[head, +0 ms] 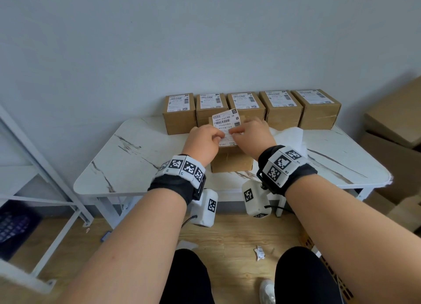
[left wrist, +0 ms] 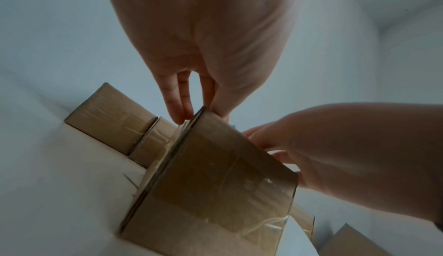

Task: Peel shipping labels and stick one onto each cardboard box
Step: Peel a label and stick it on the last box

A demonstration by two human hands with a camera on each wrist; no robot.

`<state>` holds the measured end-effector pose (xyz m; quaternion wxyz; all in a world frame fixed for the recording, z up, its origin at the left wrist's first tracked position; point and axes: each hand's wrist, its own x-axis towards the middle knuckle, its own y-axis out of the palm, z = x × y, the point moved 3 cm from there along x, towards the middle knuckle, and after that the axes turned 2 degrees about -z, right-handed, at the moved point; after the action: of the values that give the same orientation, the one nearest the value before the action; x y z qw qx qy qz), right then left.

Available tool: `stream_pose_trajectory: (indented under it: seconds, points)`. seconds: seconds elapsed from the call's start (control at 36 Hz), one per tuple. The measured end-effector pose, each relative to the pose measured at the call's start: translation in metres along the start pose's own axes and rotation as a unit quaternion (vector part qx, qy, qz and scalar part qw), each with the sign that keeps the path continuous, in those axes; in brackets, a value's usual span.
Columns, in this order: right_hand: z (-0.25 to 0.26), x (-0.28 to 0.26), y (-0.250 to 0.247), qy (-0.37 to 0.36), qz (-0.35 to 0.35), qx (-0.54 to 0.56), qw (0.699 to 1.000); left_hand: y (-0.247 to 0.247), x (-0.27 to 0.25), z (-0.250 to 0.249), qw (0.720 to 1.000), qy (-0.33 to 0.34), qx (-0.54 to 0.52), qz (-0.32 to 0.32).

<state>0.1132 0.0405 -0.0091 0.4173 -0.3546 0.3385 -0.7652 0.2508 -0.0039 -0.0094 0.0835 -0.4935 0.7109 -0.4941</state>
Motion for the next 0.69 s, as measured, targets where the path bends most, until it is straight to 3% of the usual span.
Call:
stream_pose_trajectory:
  seconds: [0.25,0.42,0.69]
  points:
    - [-0.002,0.027,0.005,0.028,0.034,-0.036,0.998,-0.003,0.005,0.003,0.999,0.002,-0.039,0.000]
    - [0.002,0.042,0.011,0.058,0.041,0.008,0.997,-0.005,0.010,0.003,0.998,-0.006,-0.057,-0.010]
    - [-0.004,0.052,0.018,0.073,0.023,0.030,0.997,-0.003,0.021,-0.001,0.998,0.016,-0.003,-0.054]
